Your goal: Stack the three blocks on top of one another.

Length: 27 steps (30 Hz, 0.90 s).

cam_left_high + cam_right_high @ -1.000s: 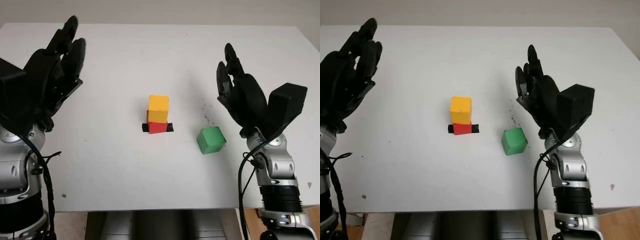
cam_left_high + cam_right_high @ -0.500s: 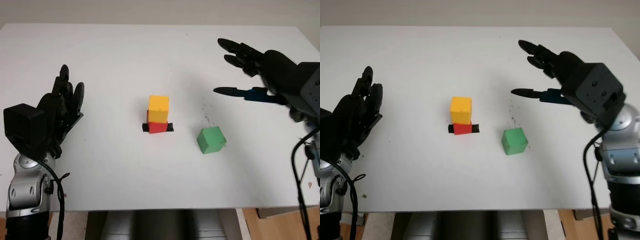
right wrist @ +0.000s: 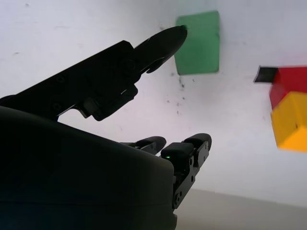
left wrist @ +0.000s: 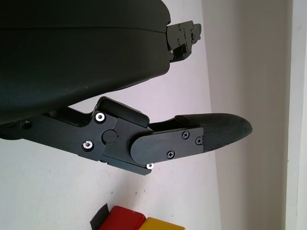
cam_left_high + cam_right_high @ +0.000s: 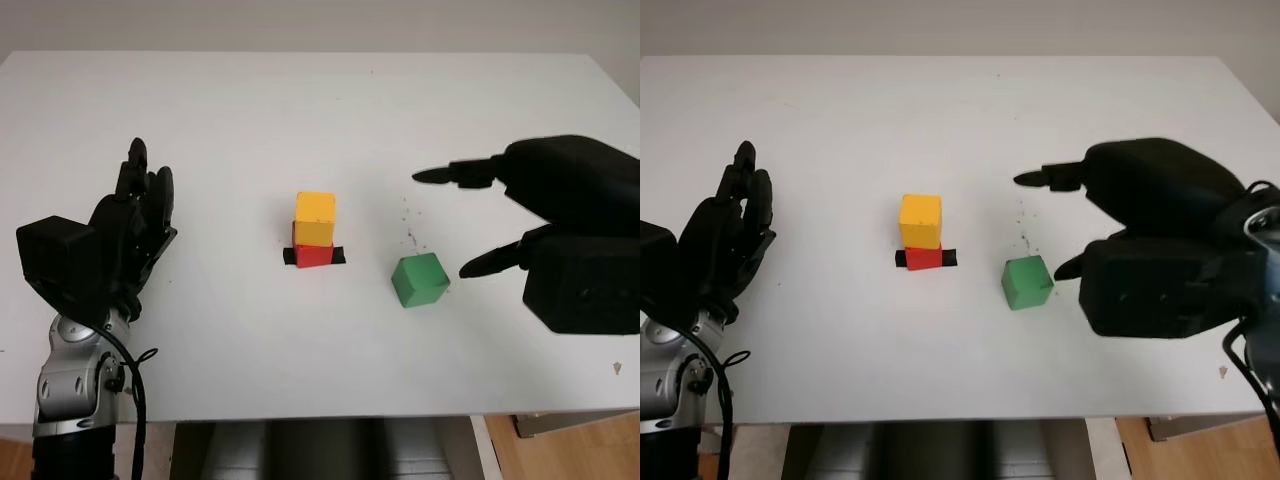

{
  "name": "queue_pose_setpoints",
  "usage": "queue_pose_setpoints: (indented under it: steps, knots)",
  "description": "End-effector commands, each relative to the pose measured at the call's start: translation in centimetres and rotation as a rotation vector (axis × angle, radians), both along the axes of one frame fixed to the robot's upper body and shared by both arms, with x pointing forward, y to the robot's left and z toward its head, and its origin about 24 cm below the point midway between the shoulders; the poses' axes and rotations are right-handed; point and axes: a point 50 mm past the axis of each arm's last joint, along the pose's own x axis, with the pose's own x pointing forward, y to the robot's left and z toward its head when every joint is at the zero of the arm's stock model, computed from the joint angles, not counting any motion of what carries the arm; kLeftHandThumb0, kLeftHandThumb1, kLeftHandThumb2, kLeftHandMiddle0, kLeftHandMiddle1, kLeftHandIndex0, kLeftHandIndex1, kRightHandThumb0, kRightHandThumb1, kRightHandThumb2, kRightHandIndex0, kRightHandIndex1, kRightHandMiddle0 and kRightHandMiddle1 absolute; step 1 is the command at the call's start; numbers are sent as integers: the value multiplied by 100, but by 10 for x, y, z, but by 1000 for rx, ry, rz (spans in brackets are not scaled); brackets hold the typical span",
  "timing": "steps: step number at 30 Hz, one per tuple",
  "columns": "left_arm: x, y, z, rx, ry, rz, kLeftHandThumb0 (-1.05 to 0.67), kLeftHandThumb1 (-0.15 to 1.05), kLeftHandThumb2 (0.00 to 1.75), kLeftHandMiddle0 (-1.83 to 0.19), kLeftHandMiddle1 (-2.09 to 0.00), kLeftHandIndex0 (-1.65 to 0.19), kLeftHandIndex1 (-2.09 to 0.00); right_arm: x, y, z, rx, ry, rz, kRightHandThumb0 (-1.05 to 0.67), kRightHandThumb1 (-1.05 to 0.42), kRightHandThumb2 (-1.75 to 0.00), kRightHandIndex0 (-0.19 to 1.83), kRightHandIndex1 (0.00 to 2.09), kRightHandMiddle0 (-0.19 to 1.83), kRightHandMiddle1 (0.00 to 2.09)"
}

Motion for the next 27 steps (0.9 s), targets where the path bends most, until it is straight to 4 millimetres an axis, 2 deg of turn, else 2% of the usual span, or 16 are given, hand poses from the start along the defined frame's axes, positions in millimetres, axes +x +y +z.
queue_pose_setpoints:
  steps: [1,7,16,27]
  knots:
    - [0,-4,3,-7,-10,-5,-79,105,57,19,0,19,0,-5,6,-4,-56,9,11,-60,-77,-7,38,4,43,3]
    - [-1,-6,1,-16,-1,2,-78,105,56,19,0,19,0,-5,18,-18,-133,0,47,-65,-82,-7,35,4,38,4]
    - [-5,-4,2,3,-2,14,-77,105,57,19,0,19,-2,8,20,-49,-151,-82,48,-68,-80,-5,33,5,51,9]
    - [-6,-7,0,17,4,21,-76,105,58,19,0,19,-2,17,14,-62,-123,-83,19,-66,-80,-5,33,5,58,7]
